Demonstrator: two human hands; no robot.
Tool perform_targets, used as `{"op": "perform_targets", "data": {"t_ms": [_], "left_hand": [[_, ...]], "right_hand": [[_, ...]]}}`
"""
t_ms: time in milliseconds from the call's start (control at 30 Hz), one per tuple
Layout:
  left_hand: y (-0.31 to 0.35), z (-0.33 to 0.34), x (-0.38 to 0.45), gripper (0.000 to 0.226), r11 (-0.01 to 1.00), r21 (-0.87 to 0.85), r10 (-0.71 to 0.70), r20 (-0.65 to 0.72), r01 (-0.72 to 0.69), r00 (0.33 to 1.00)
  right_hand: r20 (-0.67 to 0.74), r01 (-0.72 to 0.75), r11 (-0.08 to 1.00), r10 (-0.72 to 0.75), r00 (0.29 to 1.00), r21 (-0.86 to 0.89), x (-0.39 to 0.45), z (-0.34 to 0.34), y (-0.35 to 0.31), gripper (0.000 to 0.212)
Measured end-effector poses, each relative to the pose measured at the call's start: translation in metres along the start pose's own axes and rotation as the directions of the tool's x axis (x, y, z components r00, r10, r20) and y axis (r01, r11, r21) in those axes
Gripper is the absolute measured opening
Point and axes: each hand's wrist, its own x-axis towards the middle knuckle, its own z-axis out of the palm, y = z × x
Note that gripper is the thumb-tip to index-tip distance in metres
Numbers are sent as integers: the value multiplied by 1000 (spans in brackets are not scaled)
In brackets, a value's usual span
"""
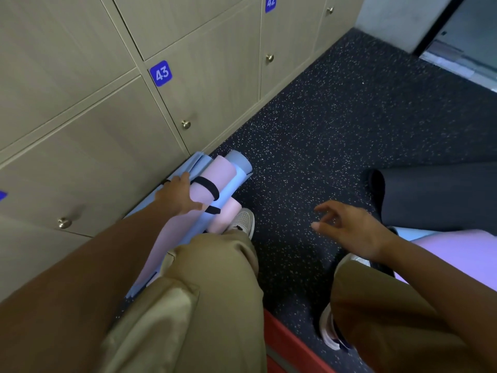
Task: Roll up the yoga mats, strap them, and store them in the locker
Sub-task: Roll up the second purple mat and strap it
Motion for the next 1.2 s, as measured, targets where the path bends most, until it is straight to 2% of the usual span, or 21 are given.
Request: {"op": "perform_targets", "data": {"t_ms": [100, 233, 433, 567, 733, 900, 1033, 1200], "left_hand": [[8, -10, -2, 108, 998, -19, 66, -36, -67, 997], [47, -38, -16, 74, 971, 5, 236, -127, -238, 963], [119, -71, -41, 54, 860, 55, 510, -86, -507, 856], [175, -72, -59, 47, 770, 128, 630, -2, -625, 776], [242, -54, -77, 40, 678, 175, 709, 100, -714, 698], [292, -18, -79, 38, 639, 182, 723, 188, -747, 664], [320, 18, -76, 38, 622, 162, 715, 280, -766, 640], [337, 47, -75, 39, 636, 104, 685, 381, -765, 621]], "right_hand": [[-7, -2, 1000, 2, 1000, 0, -1, -3, -1, 46], [-21, -9, 1000, 9, 1000, 12, -6, -9, -1, 43], [-42, -24, 998, 21, 999, -59, -23, -30, 13, 45], [-72, -90, 984, 79, 994, -155, -36, -56, 36, 46], [-101, -187, 953, 167, 981, -240, -46, -83, 80, 45], [-113, -248, 920, 224, 968, -302, -38, -89, 153, 33], [-81, -310, 892, 301, 950, -328, -21, -76, 215, 39], [58, -335, 839, 396, 916, -430, 14, -44, 270, 45]]}}
